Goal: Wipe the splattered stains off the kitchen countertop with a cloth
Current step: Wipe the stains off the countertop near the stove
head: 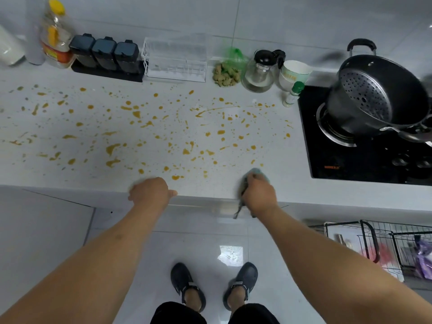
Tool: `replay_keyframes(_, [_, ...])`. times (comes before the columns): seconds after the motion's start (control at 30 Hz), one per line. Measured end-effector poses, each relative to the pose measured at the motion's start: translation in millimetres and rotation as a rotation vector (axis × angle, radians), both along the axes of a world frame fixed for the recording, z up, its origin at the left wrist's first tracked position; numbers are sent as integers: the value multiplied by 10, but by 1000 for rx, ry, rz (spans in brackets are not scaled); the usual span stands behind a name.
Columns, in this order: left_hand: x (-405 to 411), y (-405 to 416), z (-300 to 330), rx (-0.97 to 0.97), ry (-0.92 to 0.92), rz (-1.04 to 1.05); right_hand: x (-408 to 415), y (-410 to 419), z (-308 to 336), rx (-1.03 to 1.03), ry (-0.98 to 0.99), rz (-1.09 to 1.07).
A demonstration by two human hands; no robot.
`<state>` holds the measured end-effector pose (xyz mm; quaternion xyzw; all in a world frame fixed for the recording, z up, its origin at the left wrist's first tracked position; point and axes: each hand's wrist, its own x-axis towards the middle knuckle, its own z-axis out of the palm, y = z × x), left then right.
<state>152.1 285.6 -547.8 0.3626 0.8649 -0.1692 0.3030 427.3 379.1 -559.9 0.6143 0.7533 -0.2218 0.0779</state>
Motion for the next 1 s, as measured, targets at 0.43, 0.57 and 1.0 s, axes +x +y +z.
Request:
replay_keyframes(0.43, [-27, 24, -38, 35, -43, 57, -1178, -171, -41, 25, 90, 341])
replay_keyframes(0.57, [-59, 47, -20, 19, -57, 59, -970, -10, -192, 47, -16, 270])
replay_keyframes(1.0, [-53, 109, 58, 53, -12, 25, 386, 637, -91, 59, -43, -168])
